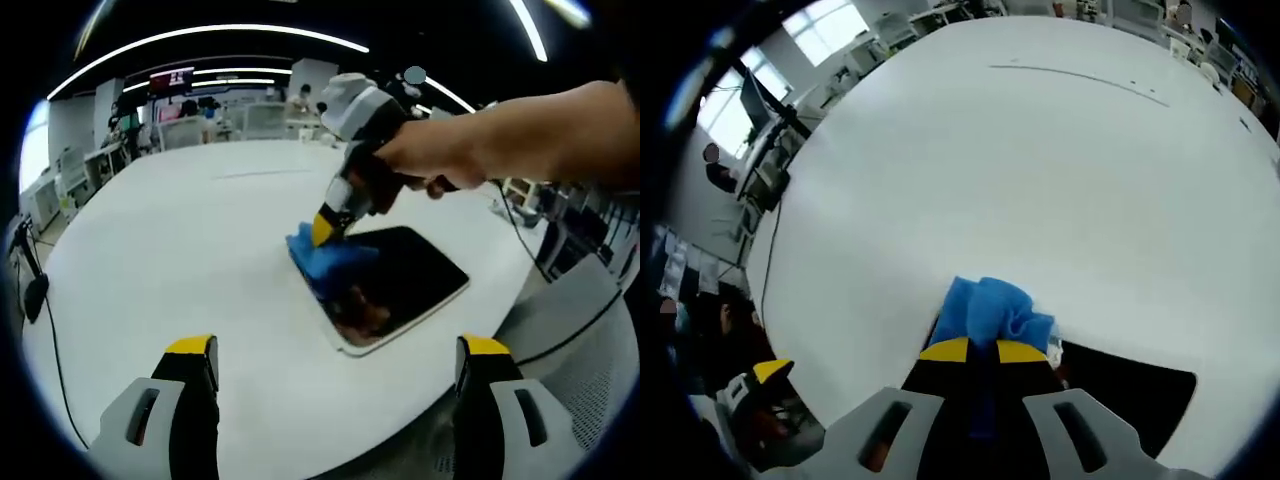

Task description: Wipe the mirror surface with the cleaning cloth until all visible marks leave the cleaned area.

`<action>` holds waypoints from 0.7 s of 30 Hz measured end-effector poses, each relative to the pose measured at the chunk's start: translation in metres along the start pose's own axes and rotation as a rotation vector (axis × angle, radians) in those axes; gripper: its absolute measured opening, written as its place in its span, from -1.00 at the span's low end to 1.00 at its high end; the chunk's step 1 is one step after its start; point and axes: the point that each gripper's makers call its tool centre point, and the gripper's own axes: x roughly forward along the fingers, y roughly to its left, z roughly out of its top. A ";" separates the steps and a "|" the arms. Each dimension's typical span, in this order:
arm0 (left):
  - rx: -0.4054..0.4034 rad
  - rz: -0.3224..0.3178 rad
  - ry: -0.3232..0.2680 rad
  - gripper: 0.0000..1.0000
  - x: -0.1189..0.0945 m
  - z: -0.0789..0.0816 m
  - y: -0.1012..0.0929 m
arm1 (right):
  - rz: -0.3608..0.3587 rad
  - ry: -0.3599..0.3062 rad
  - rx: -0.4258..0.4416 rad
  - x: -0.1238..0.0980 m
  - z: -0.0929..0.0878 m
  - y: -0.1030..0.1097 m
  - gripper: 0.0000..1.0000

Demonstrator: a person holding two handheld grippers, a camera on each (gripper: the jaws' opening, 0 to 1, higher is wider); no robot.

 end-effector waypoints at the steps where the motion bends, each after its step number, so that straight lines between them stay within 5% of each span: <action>1: 0.000 0.000 0.000 0.98 0.000 0.000 0.000 | 0.001 0.001 -0.001 0.000 0.000 0.001 -0.95; 21: 0.005 0.006 0.000 0.98 0.001 -0.001 0.002 | 0.008 -0.014 -0.037 0.004 0.005 0.006 -0.96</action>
